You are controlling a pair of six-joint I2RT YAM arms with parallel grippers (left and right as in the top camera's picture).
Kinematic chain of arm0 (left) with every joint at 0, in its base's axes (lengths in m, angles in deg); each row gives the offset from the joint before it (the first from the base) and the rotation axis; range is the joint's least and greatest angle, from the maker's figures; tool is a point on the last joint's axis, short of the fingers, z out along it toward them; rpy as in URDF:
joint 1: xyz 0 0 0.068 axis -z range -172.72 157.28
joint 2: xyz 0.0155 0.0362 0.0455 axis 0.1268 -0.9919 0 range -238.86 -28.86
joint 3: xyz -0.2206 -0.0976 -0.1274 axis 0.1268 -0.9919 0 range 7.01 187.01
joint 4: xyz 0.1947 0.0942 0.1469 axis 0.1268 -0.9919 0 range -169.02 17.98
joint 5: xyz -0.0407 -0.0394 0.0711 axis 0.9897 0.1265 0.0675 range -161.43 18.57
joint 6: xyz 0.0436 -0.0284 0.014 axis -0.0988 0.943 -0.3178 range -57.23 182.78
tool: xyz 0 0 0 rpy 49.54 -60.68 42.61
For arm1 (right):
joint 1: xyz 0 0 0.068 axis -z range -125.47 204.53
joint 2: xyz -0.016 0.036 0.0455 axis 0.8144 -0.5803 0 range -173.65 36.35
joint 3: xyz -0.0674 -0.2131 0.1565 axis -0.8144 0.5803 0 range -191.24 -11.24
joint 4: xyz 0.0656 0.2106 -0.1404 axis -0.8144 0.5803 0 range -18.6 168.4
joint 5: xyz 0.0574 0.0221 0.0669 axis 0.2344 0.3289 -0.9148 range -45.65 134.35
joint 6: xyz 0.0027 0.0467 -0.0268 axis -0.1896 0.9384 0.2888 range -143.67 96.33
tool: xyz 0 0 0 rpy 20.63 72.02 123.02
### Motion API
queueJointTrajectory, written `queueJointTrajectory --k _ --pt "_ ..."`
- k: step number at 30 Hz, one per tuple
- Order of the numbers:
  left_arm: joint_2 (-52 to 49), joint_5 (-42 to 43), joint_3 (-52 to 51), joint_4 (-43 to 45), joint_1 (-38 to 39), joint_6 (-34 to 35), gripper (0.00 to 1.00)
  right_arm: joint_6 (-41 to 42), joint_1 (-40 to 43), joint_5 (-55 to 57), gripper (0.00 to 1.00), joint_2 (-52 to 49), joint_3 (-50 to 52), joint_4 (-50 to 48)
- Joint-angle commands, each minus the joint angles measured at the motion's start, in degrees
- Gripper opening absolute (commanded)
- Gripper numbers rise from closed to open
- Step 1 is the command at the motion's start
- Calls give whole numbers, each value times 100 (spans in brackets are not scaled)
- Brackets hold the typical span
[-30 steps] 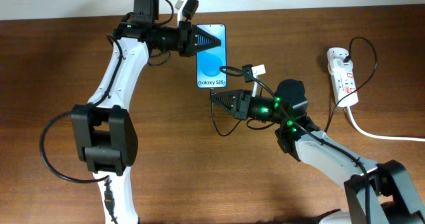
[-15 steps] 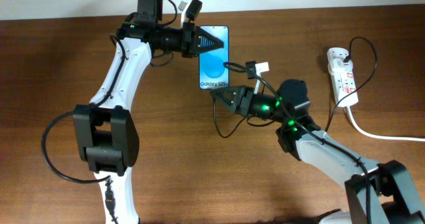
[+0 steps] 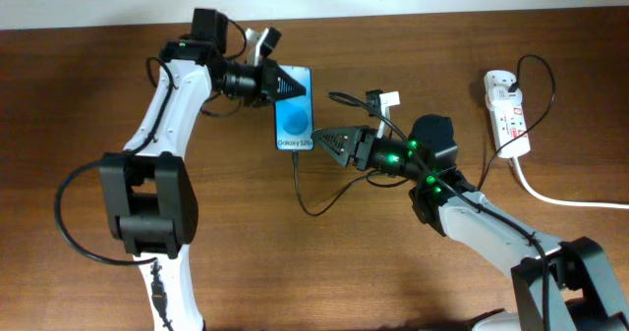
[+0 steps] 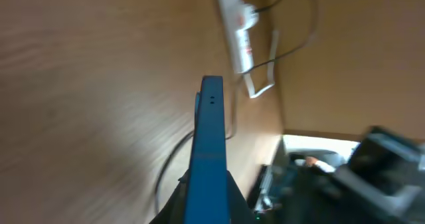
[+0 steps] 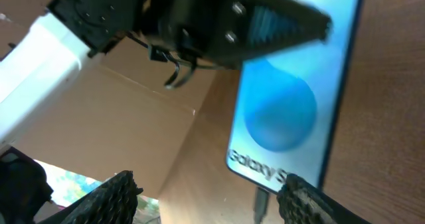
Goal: Plug charger to phone and switch on socket
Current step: 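Lower the phone flat onto the table and open both grippers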
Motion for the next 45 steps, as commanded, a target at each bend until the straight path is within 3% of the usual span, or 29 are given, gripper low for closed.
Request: queueJointTrajectory --k 1,6,15,17,19,20,25,29,34,39,43,45 --pt "-175 -197 -354 245 9 -212 0 -188 26 74 72 52 -116 9" --pt "-750 -1233 -363 391 116 321 0 -192 24 74 72 52 -116 179" --pt "-1158 -1816 -363 557 271 614 4 -341 13 160 71 48 -116 546" --pt "-1200 -1816 -363 553 271 621 17 -341 13 160 72 48 -116 546" --pt "-1200 -1818 -363 555 271 619 43 -341 13 160 72 48 -116 546" --pt "-1200 -1818 -363 564 271 619 50 -341 13 160 71 48 -116 546" --pt "-1200 -2210 -363 557 269 619 63 -472 13 153 68 48 -116 555" --pt "-1198 -2988 -345 483 216 621 65 -680 15 160 67 48 -116 660" --pt "-1196 -4699 -345 227 190 616 68 -807 15 234 67 48 -116 774" --pt "-1198 -5659 -345 236 188 614 70 -968 15 313 68 48 -116 955" --pt "-1182 -5862 -234 203 179 614 67 -1508 15 361 82 48 -118 1095" --pt "-1095 -5860 -94 98 173 614 67 -1545 17 422 84 50 -133 1196"
